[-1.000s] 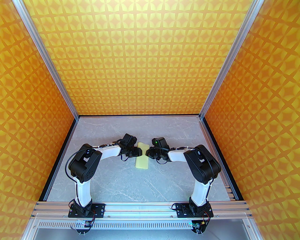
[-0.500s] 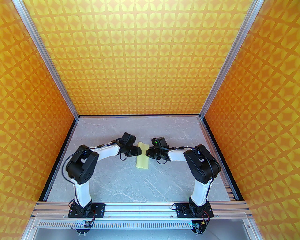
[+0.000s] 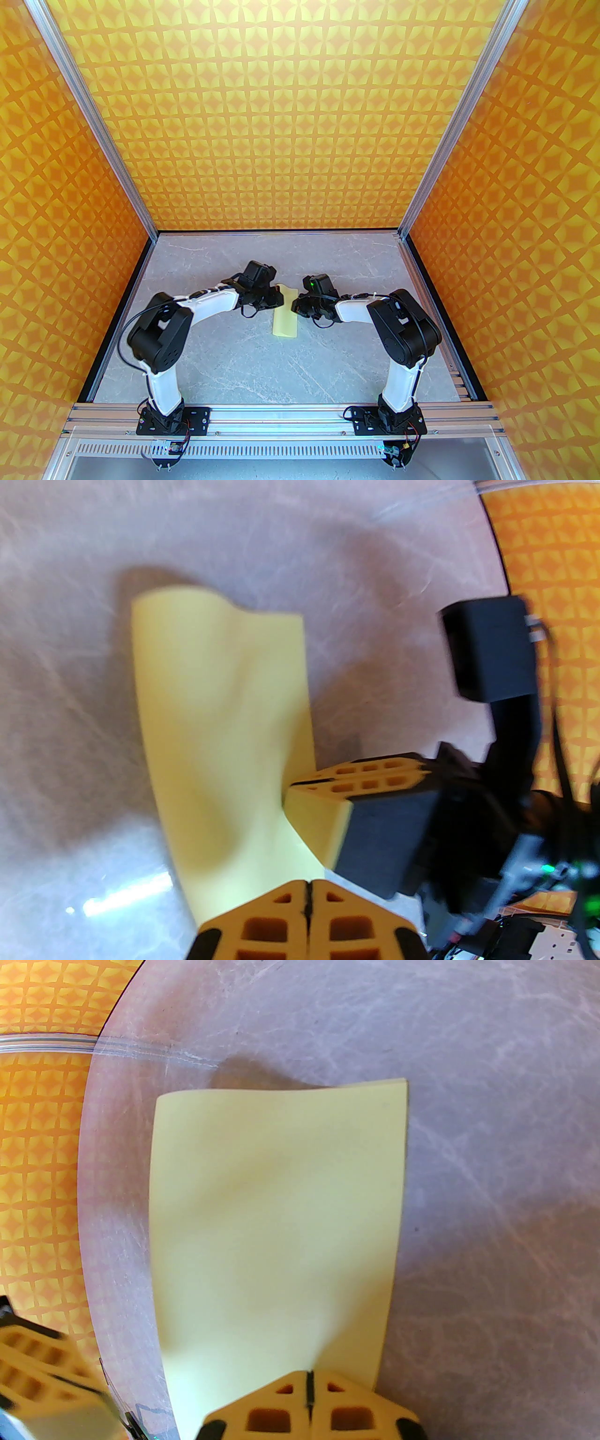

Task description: Fold a paper plane with a square sheet of paper (fold left side to right side)

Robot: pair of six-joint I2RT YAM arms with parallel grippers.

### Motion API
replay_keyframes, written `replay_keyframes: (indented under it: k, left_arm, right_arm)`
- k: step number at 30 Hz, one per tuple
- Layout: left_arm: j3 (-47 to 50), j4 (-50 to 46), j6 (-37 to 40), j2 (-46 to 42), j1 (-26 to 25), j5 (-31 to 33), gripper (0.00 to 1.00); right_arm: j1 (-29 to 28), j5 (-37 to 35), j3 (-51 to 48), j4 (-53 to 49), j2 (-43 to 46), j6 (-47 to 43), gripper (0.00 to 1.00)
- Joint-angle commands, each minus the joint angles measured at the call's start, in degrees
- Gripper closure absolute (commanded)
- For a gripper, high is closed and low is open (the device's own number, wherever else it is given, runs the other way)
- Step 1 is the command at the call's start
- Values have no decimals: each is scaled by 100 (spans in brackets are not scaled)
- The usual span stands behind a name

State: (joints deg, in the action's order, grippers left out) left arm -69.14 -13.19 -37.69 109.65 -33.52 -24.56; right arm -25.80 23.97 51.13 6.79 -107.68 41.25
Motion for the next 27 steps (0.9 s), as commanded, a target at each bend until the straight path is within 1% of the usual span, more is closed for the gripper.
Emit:
replay_keyframes:
  k: [1, 10, 20, 27]
  left_arm:
    - [-291, -83, -64, 213, -6, -111, 100]
    - [-355, -590, 214, 435, 29, 306, 100]
    - [-78, -671, 390, 504, 126, 528, 100]
    - [66, -590, 368, 602, 126, 531, 100]
  right_arm:
    - [-7, -228, -7, -459, -118, -100, 100]
    - [-8, -269, -6, -492, -129, -116, 100]
    - [-12, -288, -3, -525, -133, -127, 100]
    - [-7, -281, 7, -523, -134, -126, 100]
